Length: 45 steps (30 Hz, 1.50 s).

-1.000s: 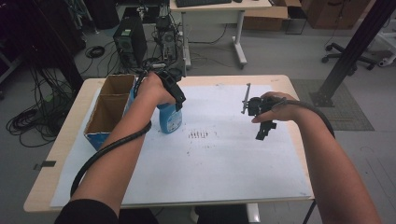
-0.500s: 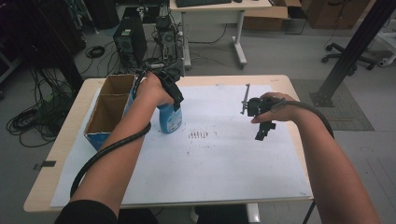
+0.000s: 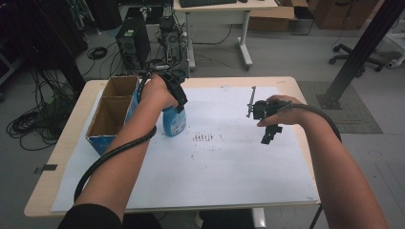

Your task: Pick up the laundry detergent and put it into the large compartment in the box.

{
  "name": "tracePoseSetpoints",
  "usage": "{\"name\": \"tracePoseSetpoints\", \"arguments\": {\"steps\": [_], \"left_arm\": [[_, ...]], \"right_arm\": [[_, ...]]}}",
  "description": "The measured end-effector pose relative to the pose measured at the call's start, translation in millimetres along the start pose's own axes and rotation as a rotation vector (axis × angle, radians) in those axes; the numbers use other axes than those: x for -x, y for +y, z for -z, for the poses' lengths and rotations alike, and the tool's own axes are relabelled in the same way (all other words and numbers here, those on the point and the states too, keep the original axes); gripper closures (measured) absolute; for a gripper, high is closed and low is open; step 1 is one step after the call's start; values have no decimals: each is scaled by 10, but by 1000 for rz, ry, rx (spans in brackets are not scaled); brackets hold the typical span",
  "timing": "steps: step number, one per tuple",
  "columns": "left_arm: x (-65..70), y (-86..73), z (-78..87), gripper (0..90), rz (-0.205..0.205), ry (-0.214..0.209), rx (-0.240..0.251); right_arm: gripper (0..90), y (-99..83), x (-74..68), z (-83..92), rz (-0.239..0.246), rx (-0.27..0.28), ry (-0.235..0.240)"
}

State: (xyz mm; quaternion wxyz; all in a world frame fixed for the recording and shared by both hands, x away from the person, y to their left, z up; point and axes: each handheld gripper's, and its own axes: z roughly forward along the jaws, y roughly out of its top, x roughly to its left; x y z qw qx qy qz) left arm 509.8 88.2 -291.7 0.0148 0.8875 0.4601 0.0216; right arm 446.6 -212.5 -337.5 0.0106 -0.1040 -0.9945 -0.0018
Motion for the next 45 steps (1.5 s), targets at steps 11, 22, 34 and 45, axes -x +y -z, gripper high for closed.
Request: {"name": "tracePoseSetpoints", "arguments": {"steps": [11, 22, 34, 45], "left_arm": [[-2, 15, -11, 301, 12, -19, -2], [-12, 12, -22, 351, 40, -5, -23], [12, 18, -20, 371, 41, 3, -24], [65, 9, -12, 377, 4, 22, -16]], "right_arm": [[50, 24, -2, -32, 13, -3, 5], [50, 19, -4, -30, 5, -1, 4], [52, 10, -2, -55, 3, 2, 11], [53, 31, -19, -49, 7, -1, 8]]}}
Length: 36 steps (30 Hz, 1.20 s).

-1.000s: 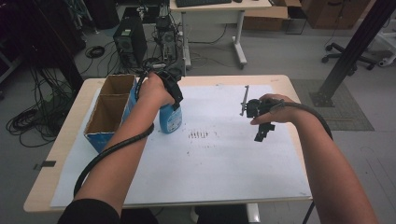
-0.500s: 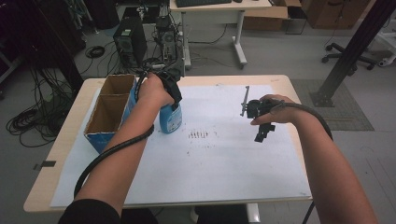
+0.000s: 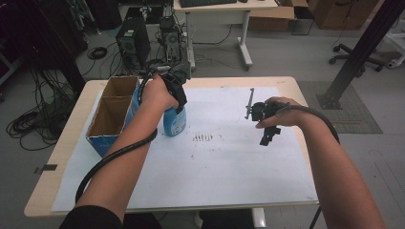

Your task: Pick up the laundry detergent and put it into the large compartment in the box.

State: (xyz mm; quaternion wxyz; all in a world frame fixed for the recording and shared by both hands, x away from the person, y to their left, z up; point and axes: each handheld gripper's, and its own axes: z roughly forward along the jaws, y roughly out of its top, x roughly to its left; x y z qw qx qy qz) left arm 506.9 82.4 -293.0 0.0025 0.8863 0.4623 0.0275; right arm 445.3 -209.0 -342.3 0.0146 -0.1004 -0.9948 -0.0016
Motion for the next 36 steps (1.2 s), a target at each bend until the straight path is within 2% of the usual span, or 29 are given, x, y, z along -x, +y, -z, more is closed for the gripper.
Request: {"name": "tracePoseSetpoints", "arguments": {"steps": [6, 15, 20, 30, 32, 36], "left_arm": [[28, -19, 98, 379, -10, -26, -2], [78, -65, 460, 379, -18, 2, 2], [85, -102, 595, 378, -18, 10, -11], [92, -212, 862, 378, 27, 8, -32], [92, -244, 938, 378, 52, 2, -36], [87, -298, 1061, 377, 72, -3, -36]], "right_arm": [[53, -3, -4, 29, -2, -2, -3], [53, -4, -12, 73, -2, 8, -10], [53, 15, -21, 93, 2, 10, -12], [53, 58, -25, 127, 14, 15, -16], [53, 58, -27, 132, 15, 18, -18], [53, 52, -29, 147, 17, 18, -22]]}}
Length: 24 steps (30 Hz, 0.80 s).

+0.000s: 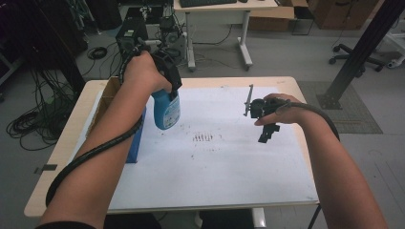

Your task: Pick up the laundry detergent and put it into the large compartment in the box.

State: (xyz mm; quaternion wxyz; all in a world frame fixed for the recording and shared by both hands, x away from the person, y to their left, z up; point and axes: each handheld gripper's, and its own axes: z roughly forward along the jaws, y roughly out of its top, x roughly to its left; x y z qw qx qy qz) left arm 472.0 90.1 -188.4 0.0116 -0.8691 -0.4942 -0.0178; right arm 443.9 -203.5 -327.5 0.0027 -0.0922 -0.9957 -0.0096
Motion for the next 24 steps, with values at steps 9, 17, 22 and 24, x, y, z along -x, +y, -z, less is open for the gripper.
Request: {"name": "tracePoseSetpoints", "arguments": {"steps": [9, 17, 22, 24], "left_arm": [[-53, -162, 313, 377, 60, -5, 17], [-120, -299, 507, 377, 83, -3, 20], [-166, -403, 629, 377, 99, -5, 28], [-185, -441, 678, 377, 108, -6, 32]], "right_arm": [[54, 5, 8, -8, -5, -2, 2], [55, 59, -1, 41, 10, 5, -5], [55, 94, 5, 72, 15, 13, -8], [55, 105, 7, 83, 16, 7, -8]]}}
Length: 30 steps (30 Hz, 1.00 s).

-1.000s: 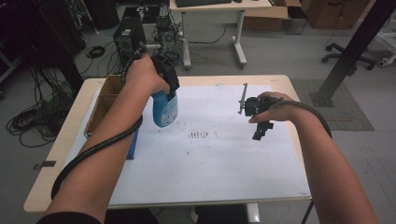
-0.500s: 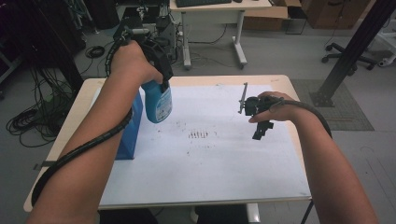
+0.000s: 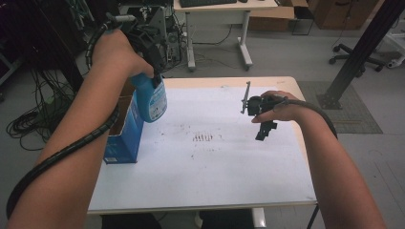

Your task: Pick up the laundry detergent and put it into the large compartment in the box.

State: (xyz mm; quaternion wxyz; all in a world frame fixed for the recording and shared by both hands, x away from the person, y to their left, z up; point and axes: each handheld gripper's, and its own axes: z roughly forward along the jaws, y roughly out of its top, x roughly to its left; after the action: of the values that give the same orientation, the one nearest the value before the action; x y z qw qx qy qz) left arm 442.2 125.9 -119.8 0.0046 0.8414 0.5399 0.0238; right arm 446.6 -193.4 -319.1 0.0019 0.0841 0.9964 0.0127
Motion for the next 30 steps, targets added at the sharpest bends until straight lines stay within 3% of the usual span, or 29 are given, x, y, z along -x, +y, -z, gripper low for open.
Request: {"name": "tracePoseSetpoints", "arguments": {"steps": [13, 23, 30], "left_arm": [[-191, -197, 267, 378, 76, 0, 28], [-411, -361, 456, 378, 176, 9, 23], [-612, -485, 531, 379, 273, 6, 18]], "right_arm": [[56, 22, -11, 51, 11, 8, -9], [56, 63, -19, 60, 20, 6, -11], [56, 97, -24, 49, 24, 5, -9]]}}
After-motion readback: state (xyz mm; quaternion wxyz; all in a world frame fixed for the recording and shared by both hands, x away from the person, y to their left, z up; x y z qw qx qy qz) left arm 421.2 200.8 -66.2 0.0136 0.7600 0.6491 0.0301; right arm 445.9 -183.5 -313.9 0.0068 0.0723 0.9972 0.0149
